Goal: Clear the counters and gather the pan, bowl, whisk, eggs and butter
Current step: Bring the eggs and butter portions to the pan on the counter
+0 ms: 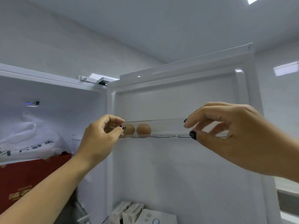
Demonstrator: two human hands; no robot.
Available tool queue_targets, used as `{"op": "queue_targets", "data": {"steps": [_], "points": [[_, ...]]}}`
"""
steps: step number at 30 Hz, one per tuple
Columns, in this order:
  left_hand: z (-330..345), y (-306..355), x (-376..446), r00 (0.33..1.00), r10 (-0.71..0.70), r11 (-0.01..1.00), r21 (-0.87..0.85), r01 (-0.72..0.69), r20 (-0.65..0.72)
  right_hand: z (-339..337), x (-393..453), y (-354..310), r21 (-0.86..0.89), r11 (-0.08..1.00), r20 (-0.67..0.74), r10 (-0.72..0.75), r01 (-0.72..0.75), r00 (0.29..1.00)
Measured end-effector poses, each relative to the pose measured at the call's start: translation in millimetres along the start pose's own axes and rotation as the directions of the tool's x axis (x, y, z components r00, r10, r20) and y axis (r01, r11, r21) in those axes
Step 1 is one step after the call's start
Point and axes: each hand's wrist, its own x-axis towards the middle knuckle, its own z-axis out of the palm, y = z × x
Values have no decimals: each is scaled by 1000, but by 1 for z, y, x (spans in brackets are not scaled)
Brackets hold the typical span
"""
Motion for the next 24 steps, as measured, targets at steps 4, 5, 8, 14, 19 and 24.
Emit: {"op": "queue_targets", "data": {"steps": [4, 5, 8, 14, 19, 24], "points": [[-14, -4, 38, 994, 103, 995, -19, -103, 24, 15, 46, -17, -6, 999, -49, 52, -52, 997], [-15, -4, 47, 992, 119, 993, -34, -117, 46, 19, 60, -19, -9, 998, -59, 60, -60, 996], [-12, -6, 79, 972, 107, 990, 69, -124, 211, 34, 101, -19, -55, 992, -2, 115, -115, 993], [-7, -6, 126, 809, -132, 924, 367, -108, 573, 77, 159, -12, -209, 950, 258, 280, -230, 925], [-3, -4, 136, 648, -277, 860, 484, -163, 710, 106, 176, -8, -263, 904, 439, 424, -338, 792], [5, -5, 142, 559, -320, 853, 490, -183, 765, 118, 184, -4, -379, 828, 492, 558, -413, 668]]}}
